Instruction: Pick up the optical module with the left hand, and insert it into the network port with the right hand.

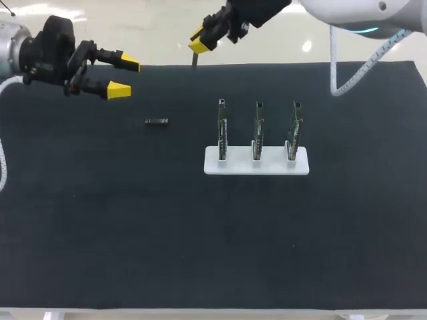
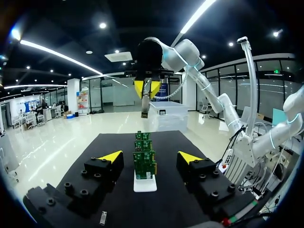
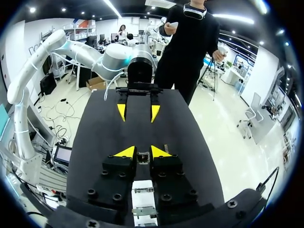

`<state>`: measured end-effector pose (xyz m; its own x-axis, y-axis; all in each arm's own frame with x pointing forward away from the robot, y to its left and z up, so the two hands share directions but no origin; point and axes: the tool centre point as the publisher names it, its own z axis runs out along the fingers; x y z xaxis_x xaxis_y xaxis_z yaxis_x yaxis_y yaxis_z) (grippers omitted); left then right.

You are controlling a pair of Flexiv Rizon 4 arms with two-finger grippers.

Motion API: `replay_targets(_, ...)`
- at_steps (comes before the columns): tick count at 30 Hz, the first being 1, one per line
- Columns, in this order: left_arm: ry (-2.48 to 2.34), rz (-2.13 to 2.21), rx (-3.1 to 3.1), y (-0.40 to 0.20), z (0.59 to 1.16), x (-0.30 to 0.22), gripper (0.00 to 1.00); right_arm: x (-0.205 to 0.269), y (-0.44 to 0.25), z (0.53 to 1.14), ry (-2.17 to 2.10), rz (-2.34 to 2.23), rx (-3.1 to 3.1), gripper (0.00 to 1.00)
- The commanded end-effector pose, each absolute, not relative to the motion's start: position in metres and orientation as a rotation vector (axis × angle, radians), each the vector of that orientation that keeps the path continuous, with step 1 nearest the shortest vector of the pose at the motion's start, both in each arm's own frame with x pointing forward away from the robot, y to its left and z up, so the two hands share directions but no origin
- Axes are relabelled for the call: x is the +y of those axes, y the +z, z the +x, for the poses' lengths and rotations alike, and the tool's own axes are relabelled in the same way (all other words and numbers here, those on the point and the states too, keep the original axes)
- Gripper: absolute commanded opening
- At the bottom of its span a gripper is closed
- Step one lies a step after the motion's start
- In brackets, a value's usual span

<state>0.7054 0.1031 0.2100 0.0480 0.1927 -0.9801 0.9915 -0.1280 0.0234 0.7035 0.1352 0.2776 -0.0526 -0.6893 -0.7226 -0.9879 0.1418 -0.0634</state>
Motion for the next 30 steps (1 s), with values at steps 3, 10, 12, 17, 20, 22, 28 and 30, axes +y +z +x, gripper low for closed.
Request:
replay_targets(3,-1.175,1.467,1.263,0.210,0.706,0.103,1.00,0.107,0.262,0.711,0.659,-1.619,1.769,0.00)
replay_targets(10,-1.175,1.467,1.263,0.210,0.706,0.103,1.00,0.079,0.236,0.717,0.623,-1.635,1.754,0.00)
replay_targets(12,-1.175,1.467,1.263,0.210,0.706,0.103,1.00,0.069,0.227,0.719,0.622,-1.628,1.748,0.00)
replay_targets(17,-1.175,1.467,1.263,0.210,0.706,0.103,1.00,0.051,0.216,0.721,0.623,-1.639,1.752,0.00)
replay_targets(20,-1.175,1.467,1.263,0.210,0.706,0.103,1.00,0.042,0.209,0.722,0.622,-1.668,1.748,0.00)
replay_targets(22,-1.175,1.467,1.263,0.210,0.706,0.103,1.00,0.038,0.206,0.722,0.616,-1.696,1.739,0.00)
replay_targets(28,-1.175,1.467,1.263,0.210,0.706,0.103,1.00,0.028,0.198,0.719,0.616,-1.705,1.746,0.00)
replay_targets(30,-1.175,1.467,1.263,0.210,0.706,0.103,1.00,0.027,0.196,0.719,0.613,-1.706,1.746,0.00)
